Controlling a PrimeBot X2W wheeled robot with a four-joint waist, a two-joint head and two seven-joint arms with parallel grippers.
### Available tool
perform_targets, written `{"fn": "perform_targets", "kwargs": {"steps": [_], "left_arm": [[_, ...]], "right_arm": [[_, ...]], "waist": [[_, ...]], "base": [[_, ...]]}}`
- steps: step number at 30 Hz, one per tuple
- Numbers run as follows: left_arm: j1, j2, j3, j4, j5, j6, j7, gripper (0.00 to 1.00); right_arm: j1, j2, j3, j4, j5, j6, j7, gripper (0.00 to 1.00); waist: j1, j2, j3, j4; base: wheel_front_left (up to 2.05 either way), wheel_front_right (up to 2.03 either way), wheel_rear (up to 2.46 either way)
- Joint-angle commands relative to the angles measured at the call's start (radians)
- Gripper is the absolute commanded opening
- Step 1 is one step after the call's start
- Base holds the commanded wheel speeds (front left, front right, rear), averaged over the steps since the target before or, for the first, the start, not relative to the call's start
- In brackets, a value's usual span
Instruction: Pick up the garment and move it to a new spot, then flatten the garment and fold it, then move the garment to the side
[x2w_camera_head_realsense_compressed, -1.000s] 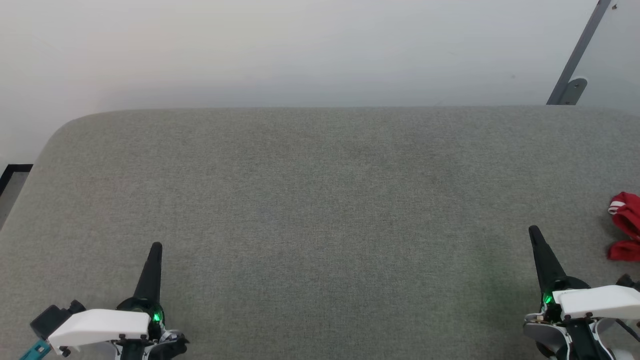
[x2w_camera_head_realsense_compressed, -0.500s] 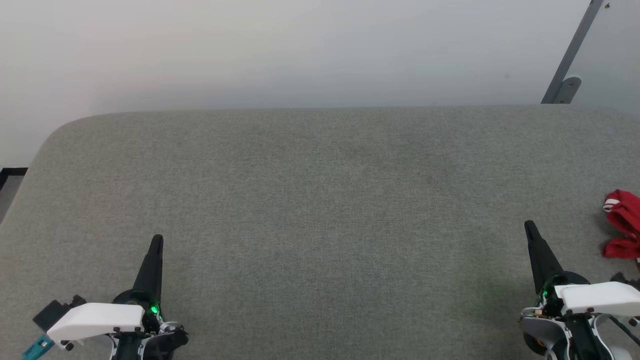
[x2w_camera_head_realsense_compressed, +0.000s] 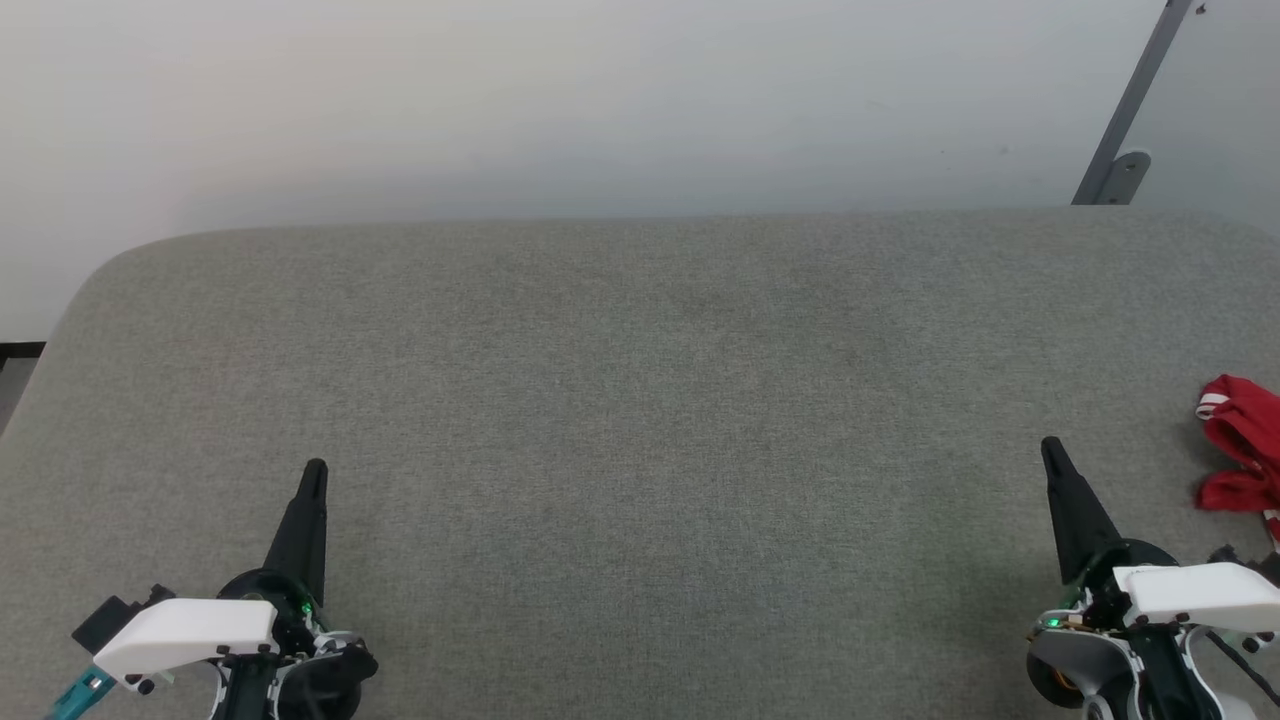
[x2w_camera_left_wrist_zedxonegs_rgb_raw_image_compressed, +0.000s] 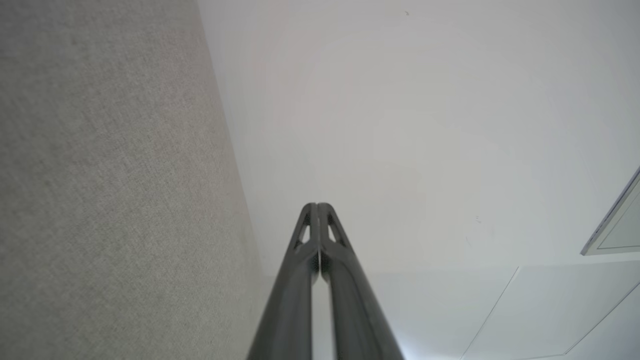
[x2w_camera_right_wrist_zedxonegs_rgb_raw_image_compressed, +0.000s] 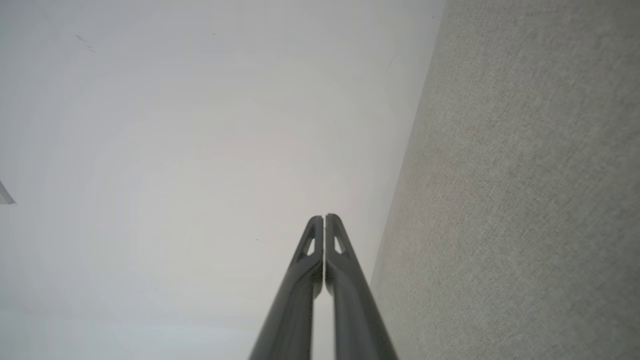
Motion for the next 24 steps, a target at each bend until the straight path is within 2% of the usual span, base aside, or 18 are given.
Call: {"fn": "perform_targets", "kwargs": {"steps": [1,24], "left_arm": [[-0.015,0.0,0.004,0.001,-0.015,0.002,0.007,0.0],[-0.018,-0.005,0.011,0.003,-0.016,0.002,0.015,0.0]], "right_arm": [[-0.017,0.006,-0.003,0.004,0.015,0.0,0.006,0.0],[-0.012,0.007,-0.002,0.005,0.023,0.0,0.007,0.0]], "waist": [[0.0,0.0,0.0,-0.001],[0.0,0.0,0.0,-0.003]], "base": [[0.0,0.0,0.0],[0.0,0.0,0.0]]}}
